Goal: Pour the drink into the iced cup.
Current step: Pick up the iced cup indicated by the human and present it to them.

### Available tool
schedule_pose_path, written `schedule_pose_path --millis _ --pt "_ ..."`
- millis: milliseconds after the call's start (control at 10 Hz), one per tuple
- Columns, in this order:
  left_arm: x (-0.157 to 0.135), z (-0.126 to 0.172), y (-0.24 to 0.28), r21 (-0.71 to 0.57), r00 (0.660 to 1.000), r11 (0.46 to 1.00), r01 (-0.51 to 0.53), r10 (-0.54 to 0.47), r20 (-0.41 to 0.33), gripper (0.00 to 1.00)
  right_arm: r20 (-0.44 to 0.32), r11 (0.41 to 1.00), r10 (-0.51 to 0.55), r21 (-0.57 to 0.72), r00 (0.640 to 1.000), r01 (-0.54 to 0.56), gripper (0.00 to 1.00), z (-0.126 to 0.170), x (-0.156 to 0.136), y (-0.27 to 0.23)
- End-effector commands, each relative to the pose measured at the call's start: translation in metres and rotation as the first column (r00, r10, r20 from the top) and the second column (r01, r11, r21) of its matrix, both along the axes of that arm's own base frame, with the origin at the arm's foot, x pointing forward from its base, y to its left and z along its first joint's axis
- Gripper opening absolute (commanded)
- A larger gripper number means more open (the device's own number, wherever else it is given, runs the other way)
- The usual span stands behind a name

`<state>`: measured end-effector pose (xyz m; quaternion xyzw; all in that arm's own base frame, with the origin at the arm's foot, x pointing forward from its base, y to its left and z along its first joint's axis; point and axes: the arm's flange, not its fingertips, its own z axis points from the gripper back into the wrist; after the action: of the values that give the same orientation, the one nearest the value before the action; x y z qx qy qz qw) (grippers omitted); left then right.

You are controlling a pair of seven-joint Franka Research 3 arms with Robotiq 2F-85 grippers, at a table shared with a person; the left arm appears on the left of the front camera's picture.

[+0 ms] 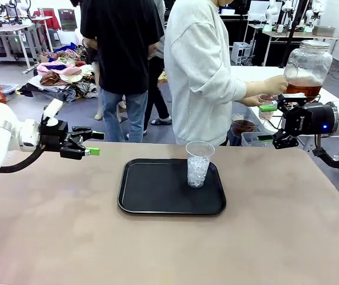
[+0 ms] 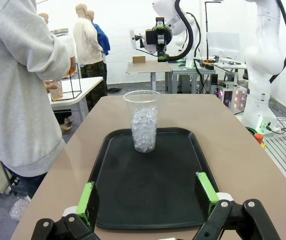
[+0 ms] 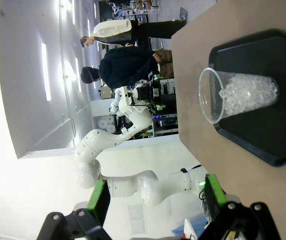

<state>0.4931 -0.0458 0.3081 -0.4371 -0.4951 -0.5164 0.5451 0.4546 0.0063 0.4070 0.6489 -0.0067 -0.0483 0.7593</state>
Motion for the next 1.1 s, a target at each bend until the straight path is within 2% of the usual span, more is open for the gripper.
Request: schedule_pose_path --millis 0,1000 --pt "0.0005 0.0021 -0.0006 -0.008 1.0 1.0 -0.008 0.008 -0.001 1.0 0.004 1.0 0.001 0.002 1.0 -0.001 1.0 0.002 0.0002 0.0008" --pt "0.0005 0.0021 -0.0006 -0.008 1.0 1.0 -0.008 0.008 -0.001 1.0 0.004 1.0 0.001 0.002 1.0 -0.001 1.0 0.002 0.0002 0.0008"
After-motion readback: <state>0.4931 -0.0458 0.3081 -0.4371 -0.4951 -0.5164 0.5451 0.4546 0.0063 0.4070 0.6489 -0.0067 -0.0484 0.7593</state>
